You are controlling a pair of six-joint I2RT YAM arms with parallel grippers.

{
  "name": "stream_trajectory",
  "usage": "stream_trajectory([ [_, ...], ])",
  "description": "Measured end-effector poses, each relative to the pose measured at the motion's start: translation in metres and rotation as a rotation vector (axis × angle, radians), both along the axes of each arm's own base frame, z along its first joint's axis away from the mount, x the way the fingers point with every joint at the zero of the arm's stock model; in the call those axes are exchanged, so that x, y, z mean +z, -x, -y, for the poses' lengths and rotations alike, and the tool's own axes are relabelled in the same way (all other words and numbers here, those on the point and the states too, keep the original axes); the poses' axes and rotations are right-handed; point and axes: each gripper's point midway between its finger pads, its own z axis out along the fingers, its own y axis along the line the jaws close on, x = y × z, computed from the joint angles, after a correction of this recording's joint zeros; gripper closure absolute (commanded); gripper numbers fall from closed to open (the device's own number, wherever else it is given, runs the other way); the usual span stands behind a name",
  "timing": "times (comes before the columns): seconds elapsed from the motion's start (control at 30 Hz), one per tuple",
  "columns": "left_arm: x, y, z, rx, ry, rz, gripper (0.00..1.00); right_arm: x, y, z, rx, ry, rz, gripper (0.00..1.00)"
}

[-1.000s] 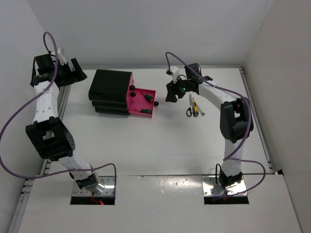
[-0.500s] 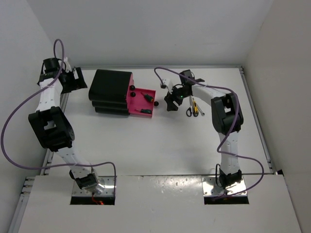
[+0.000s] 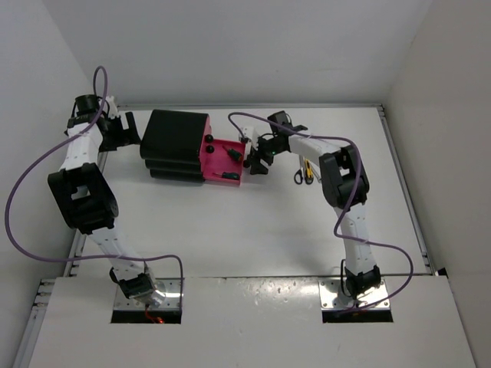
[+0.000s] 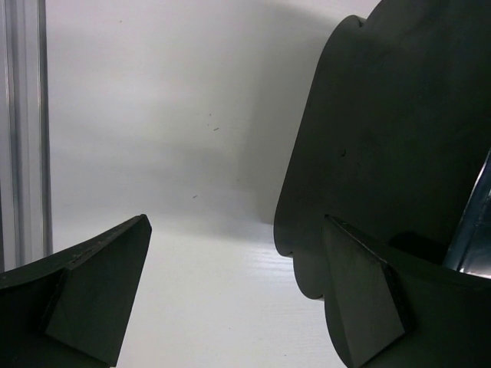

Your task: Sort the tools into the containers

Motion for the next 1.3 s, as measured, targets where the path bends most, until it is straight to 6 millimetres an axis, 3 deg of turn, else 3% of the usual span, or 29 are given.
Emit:
stream_trajectory([
  [0.3,-0.004,-0.001,-0.001,0.002,-0.001,-0.008,0.0,-0.008,0.009,-0.022,0.049,-0.008,0.006,0.26],
  [0.67,-0.024,-0.002,-0.001,-0.003,-0.016,-0.056,0.0,-0.008,-0.005,-0.042,0.07,-0.038,0.044,0.26],
  [1.3,-0.041,-0.007,0.019,-0.086,-0.047,-0.091,0.0,-0.008,-0.001,-0.073,0.144,-0.113,0.054,0.26],
])
